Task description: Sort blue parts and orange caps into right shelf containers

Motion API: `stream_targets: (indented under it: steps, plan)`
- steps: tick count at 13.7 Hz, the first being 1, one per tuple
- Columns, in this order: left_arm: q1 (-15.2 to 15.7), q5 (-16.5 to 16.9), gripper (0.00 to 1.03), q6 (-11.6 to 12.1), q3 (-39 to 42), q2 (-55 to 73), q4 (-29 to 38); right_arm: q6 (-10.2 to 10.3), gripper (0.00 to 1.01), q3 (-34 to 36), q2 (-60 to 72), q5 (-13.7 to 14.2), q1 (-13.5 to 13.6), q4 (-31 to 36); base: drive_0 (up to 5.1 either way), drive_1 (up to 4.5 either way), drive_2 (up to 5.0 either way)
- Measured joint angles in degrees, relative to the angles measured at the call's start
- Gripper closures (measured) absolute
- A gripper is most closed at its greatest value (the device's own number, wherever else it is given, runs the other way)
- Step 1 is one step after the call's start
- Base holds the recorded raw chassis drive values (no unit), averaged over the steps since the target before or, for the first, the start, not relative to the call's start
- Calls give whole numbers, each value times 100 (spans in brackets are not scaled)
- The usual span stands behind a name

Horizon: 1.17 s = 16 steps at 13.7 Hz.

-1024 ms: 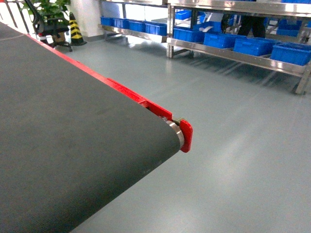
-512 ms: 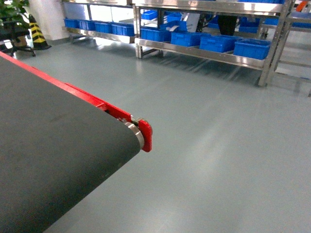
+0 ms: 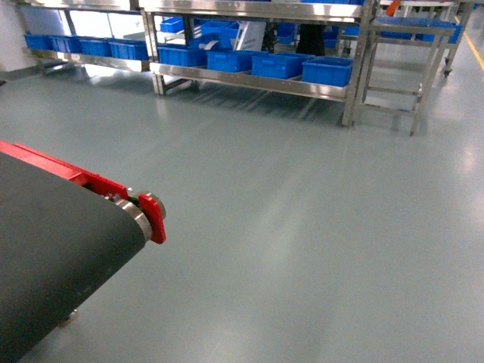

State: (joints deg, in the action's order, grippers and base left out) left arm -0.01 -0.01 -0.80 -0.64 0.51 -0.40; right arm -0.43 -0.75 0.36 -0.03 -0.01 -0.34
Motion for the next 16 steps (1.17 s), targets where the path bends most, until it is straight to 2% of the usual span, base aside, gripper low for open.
stream_targets:
  steps: [16]
  plan:
    - [0,-2,61,-2,0,0,0,0,57,0,0,0,0,0,-164,-164,-164]
